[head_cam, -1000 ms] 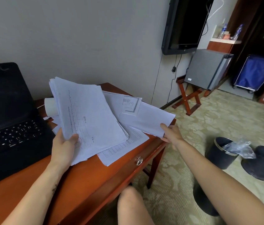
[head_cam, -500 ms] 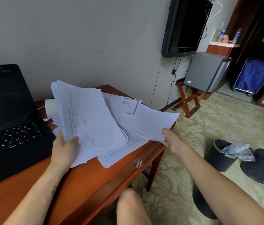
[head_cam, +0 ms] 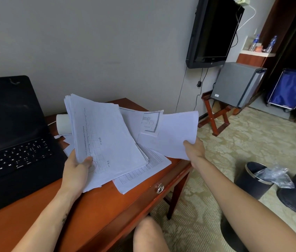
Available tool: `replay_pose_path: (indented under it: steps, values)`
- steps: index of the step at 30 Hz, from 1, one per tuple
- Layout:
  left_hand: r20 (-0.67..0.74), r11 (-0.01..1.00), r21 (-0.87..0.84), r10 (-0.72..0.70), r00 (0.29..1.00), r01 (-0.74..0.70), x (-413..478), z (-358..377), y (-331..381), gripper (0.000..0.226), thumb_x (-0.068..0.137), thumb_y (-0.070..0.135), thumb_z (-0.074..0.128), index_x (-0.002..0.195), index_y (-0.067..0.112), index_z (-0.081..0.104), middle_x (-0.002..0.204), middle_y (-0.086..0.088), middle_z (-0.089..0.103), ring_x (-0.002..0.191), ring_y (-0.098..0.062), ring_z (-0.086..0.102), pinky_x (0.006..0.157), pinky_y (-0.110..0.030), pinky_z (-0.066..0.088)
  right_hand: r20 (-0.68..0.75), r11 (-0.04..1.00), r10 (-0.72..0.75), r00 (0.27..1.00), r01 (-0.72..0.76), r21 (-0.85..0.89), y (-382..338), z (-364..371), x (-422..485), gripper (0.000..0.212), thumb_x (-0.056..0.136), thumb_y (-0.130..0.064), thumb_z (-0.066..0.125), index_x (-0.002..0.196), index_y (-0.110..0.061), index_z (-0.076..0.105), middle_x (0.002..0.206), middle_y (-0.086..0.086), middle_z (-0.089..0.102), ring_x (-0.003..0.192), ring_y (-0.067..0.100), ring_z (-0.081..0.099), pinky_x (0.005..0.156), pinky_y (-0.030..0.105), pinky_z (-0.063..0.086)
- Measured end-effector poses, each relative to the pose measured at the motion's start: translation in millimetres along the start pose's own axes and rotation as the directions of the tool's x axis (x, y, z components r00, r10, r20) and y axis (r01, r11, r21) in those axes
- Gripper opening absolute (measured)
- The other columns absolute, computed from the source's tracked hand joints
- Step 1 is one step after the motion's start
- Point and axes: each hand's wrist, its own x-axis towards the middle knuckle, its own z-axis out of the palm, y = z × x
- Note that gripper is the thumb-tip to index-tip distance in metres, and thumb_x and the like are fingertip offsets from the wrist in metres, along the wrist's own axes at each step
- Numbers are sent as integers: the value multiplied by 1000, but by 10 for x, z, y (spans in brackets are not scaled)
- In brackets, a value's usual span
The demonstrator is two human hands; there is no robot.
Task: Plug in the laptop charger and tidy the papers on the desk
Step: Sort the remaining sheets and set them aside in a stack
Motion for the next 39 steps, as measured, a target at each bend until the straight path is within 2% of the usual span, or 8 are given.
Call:
replay_pose_path:
  steps: [8, 14, 17, 21, 29, 31, 34, 39]
  values:
    - [6, 999, -35, -14, 1000, 14, -10, -22, -4, 43, 107, 6, 53, 142, 31, 53, 129, 4, 68, 117, -22, 65, 97, -41, 54, -145, 938, -14, 989, 64, 341, -52, -140, -98, 42, 98, -6, 46, 134, -24, 59, 120, -7, 69, 105, 12, 66, 90, 32, 56]
    - [-2, 998, -57, -15, 1000, 15, -26, -42, 2, 43, 107, 6, 53, 146, 24, 52, 131, -1, 67, 119, -27, 65, 96, -44, 55, -247, 884, 53, 968, 70, 462, -203, -183, -138, 47, 97, -8, 48, 140, -23, 54, 126, -6, 66, 114, 19, 64, 97, 34, 53]
    - [-3, 998, -64, -17, 1000, 17, -31, -36, 20, 41, 107, 5, 53, 142, 26, 54, 127, 1, 68, 116, -26, 66, 94, -41, 55, -199, 870, 71, 977, 37, 492, -220, -114, -214, 46, 96, -9, 51, 140, -23, 55, 126, -3, 67, 113, 19, 66, 104, 41, 52]
    - [5, 997, -69, -40, 999, 40, -35, -21, 31, 39, 105, 4, 55, 134, 30, 58, 123, 2, 71, 113, -25, 69, 98, -46, 56, -80, 882, 40, 996, 2, 472, -196, 114, -390, 45, 97, -14, 55, 139, -28, 55, 128, -9, 67, 117, 13, 64, 109, 41, 48]
    - [18, 996, -70, -62, 998, 63, -19, -29, 14, 40, 106, 4, 54, 138, 27, 59, 120, 4, 75, 110, -21, 72, 91, -39, 58, 97, 872, -53, 994, -1, 489, -247, 644, -826, 39, 104, -8, 49, 140, -24, 52, 122, -14, 66, 103, -5, 63, 83, 11, 47]
    - [10, 996, -67, -66, 998, 66, -12, -28, 16, 40, 106, 4, 53, 138, 27, 60, 120, 4, 75, 110, -21, 72, 90, -37, 57, 111, 866, -43, 993, -18, 499, -213, 753, -872, 38, 104, -9, 50, 139, -24, 54, 123, -10, 68, 101, -3, 67, 78, 12, 51]
    - [11, 994, -72, -78, 997, 79, -9, -33, 15, 39, 106, 5, 53, 137, 27, 60, 120, 5, 75, 111, -20, 72, 88, -34, 58, 135, 836, -14, 991, -62, 545, -208, 873, -914, 39, 103, -10, 52, 139, -26, 55, 125, -12, 69, 103, -2, 67, 92, 19, 50]
    - [7, 994, -71, -83, 997, 83, 4, -42, 17, 38, 107, 6, 53, 137, 26, 60, 120, 4, 75, 109, -19, 72, 84, -32, 58, 138, 755, 49, 989, -127, 643, -232, 958, -902, 39, 102, -7, 54, 137, -24, 58, 127, -5, 69, 116, 16, 66, 107, 37, 49]
